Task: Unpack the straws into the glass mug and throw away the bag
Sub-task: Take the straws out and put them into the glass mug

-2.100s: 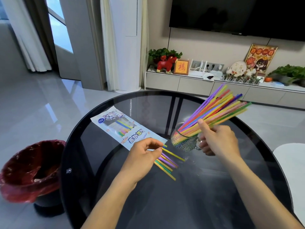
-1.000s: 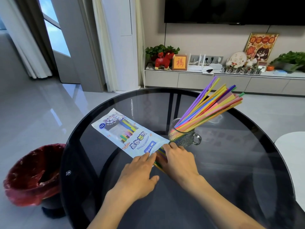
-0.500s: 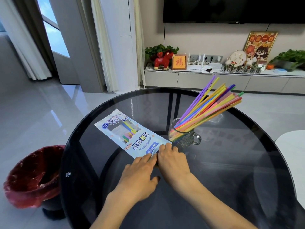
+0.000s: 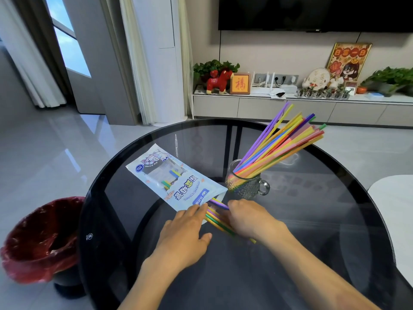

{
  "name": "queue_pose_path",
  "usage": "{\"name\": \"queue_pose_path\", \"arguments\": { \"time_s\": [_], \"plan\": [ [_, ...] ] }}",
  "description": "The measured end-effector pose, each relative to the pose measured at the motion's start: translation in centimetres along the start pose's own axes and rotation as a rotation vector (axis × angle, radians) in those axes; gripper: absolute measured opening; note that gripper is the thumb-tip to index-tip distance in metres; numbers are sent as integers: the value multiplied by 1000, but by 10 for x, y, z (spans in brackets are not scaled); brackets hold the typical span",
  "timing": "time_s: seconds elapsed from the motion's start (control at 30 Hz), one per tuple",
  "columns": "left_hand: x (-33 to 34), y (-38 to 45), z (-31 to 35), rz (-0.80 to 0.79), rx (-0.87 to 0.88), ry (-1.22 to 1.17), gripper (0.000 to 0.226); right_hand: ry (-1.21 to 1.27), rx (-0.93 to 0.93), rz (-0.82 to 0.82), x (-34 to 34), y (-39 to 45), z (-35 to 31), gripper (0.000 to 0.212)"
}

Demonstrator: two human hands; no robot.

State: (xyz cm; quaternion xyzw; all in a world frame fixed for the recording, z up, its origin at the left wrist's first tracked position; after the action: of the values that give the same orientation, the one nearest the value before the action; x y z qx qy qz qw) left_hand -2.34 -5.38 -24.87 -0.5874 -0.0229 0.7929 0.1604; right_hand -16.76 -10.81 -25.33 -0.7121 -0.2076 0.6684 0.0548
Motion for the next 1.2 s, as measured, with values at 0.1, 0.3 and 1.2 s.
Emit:
{"name": "queue_pose_path", "arguments": {
  "time_s": [0.1, 0.3, 1.2],
  "plan": [
    [-3, 2, -5, 51, -44, -32, 69, 53, 2, -68, -6, -6, 15, 26],
    [-4, 6, -10, 100, -109, -26, 68, 50, 14, -193, -9, -17, 41, 21],
    [0, 12, -6, 203, -132, -91, 73, 1102, -178, -237, -50, -74, 78, 29]
  ]
}}
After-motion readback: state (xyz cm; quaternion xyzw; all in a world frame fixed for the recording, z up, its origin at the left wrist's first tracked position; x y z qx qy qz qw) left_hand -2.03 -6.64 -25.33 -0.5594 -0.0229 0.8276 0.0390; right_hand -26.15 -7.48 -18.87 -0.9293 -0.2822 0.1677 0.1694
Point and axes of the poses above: each hand's wrist, its own y-axis towards the middle knuckle, its own x-axis out of the palm, z = x × y, the point moved 5 cm from there along y, towards the middle knuckle, and after that the axes turned 6 degrees about -z, right-handed, at the moved point
